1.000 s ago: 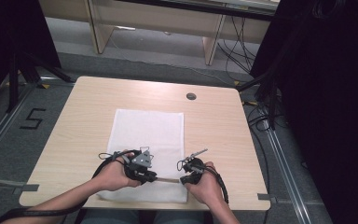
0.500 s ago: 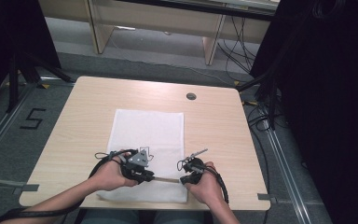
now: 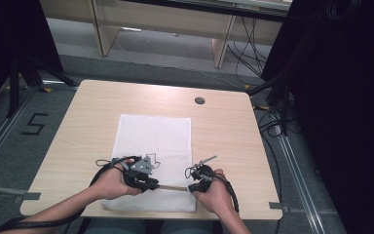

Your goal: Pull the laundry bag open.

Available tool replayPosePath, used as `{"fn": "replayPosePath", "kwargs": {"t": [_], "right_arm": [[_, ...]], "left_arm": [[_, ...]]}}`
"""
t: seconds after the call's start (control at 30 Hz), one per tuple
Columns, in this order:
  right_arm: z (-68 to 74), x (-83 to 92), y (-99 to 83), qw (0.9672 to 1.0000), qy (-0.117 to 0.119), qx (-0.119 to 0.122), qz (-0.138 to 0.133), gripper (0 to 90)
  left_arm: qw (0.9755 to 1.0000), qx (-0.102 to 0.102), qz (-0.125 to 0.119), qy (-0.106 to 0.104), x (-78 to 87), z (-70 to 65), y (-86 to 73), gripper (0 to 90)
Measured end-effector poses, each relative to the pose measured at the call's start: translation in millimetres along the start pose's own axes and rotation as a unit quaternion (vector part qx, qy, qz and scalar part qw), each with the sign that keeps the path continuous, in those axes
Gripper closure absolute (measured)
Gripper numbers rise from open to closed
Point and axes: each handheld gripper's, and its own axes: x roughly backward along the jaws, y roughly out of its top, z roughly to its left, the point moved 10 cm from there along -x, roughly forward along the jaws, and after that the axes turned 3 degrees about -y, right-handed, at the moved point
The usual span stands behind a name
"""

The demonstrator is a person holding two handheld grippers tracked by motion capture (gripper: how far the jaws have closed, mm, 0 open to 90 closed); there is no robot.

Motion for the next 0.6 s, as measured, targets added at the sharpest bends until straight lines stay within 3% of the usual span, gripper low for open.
{"fn": "replayPosePath", "kwargs": {"t": [0.1,0.13,0.17,0.47,0.5,0.53,0.6], "right_arm": [[-0.1,-0.1,0.3,1.0000,0.000,0.003,-0.001,90.0],[0.3,0.0,0.2,1.0000,0.000,0.001,0.001,90.0],[0.4,0.1,0.0,1.0000,0.000,0.001,0.002,90.0],[0.7,0.2,0.0,1.0000,0.000,0.001,0.002,90.0],[0.4,0.1,0.0,1.0000,-0.001,0.001,0.001,90.0],[0.4,0.0,0.0,1.0000,-0.001,0.001,0.001,90.0],[0.6,0.2,0.3,1.0000,0.000,0.006,0.000,90.0]], "left_arm": [[1.0000,-0.002,-0.004,0.002,4.5,2.8,-2.3,81.8],[0.9998,0.013,-0.012,-0.004,4.4,0.7,-1.8,81.8],[1.0000,0.007,-0.005,0.003,4.8,1.6,-3.1,81.8],[1.0000,0.002,-0.007,-0.001,6.1,2.5,-4.5,81.8],[0.9999,0.012,-0.008,0.000,6.4,2.3,-5.1,81.8],[1.0000,0.002,-0.007,0.001,7.0,3.7,-5.7,81.8],[0.9999,0.013,-0.011,-0.001,7.8,2.5,-6.3,81.8]]}}
